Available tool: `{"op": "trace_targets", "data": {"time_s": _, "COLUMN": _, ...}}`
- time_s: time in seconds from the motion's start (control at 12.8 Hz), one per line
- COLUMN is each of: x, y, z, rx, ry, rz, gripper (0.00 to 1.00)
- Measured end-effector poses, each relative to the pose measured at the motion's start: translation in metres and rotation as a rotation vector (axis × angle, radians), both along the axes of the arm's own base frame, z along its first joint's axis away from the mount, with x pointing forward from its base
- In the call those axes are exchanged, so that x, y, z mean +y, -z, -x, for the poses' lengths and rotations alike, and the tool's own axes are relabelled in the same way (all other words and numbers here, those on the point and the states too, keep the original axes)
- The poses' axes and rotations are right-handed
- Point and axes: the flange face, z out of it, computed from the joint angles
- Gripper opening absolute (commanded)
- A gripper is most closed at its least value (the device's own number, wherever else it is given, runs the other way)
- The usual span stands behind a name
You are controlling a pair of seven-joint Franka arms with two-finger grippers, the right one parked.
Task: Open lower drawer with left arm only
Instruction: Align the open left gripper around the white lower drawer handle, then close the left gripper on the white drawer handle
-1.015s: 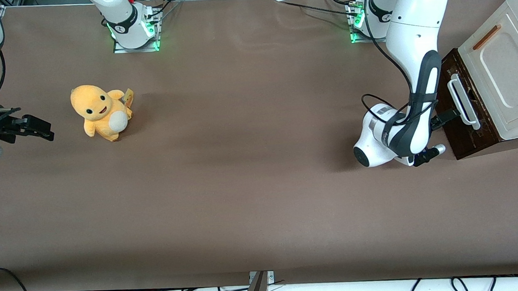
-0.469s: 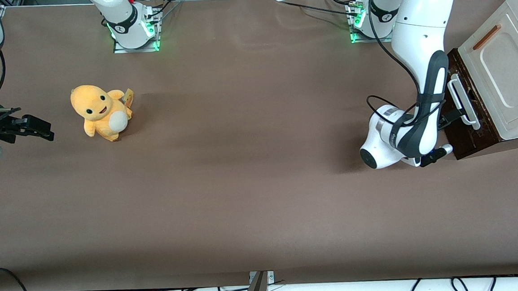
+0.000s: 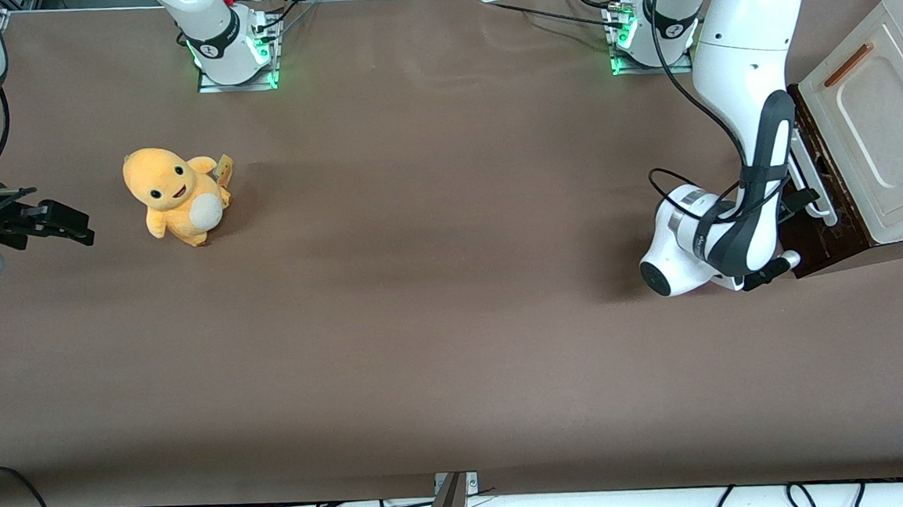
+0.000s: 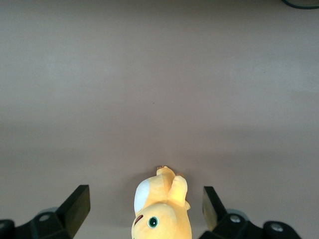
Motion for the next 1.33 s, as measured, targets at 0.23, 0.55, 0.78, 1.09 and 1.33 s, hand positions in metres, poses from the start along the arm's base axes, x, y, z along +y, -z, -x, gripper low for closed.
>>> {"op": "trace_targets", "data": {"time_s": 0.23, "x": 0.002, "y": 0.008, "z": 0.008, "rx": 0.026, "ry": -0.001, "rz": -0.004, "gripper": 1.0}}
{"op": "trace_targets", "data": {"time_s": 0.55, "x": 0.005, "y": 0.018, "z": 0.019, "rx": 0.052, "ry": -0.007, "rz": -0.017, "gripper": 1.0}}
{"op": "trace_targets", "data": {"time_s": 0.78, "x": 0.004, "y": 0.025, "z": 0.031, "rx": 0.066, "ry": -0.015, "rz": -0.042, "gripper": 1.0}}
{"op": "trace_targets", "data": {"time_s": 1.09, "x": -0.008, "y": 0.027, "z": 0.04, "rx": 0.094, "ry": -0.015, "rz": -0.064, "gripper": 1.0}}
{"op": "trace_targets", "data": {"time_s": 1.33, "x": -0.007, "y": 0.026, "z": 0.041, "rx": 0.102, "ry": 0.005, "rz": -0.087, "gripper": 1.0}}
